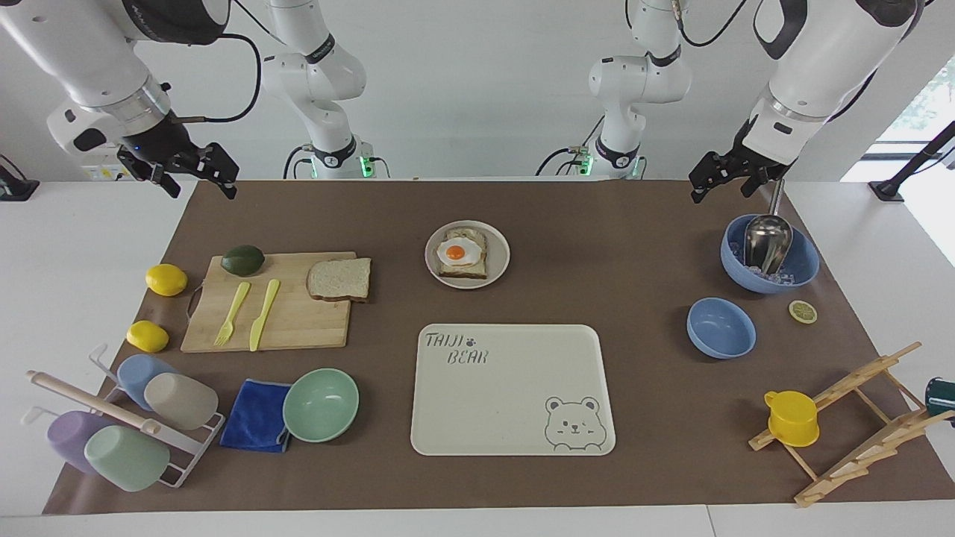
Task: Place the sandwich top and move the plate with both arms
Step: 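Reach the right gripper toward the bread slice on the wooden board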
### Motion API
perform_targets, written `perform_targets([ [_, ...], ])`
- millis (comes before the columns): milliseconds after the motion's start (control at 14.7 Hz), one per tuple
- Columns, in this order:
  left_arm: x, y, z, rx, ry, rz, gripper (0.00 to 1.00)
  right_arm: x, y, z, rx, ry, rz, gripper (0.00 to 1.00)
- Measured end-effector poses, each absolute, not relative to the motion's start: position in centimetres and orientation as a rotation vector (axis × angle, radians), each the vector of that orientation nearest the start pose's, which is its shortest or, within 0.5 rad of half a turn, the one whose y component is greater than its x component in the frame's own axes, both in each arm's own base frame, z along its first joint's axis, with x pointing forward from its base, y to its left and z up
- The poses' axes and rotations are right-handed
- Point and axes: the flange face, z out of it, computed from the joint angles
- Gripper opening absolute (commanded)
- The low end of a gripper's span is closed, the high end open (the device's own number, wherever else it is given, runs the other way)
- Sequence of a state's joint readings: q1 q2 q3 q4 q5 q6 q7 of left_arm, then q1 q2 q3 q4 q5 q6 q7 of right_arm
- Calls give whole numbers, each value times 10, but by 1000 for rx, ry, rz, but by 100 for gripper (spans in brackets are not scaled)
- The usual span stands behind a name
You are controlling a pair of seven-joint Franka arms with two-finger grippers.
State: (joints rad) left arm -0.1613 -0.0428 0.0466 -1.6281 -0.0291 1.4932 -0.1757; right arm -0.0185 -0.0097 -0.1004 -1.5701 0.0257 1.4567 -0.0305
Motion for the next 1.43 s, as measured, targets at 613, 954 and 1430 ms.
perform_targets([
  [613,528,-64,615,-3154,-95,151,100,536,-59,622,-3102,127,152,100],
  [954,528,-64,615,-3154,-95,151,100,540,-35,619,-3174,48,160,100],
  [1430,528,-64,615,-3154,-95,151,100,561,138,511,-3508,-61,272,100],
])
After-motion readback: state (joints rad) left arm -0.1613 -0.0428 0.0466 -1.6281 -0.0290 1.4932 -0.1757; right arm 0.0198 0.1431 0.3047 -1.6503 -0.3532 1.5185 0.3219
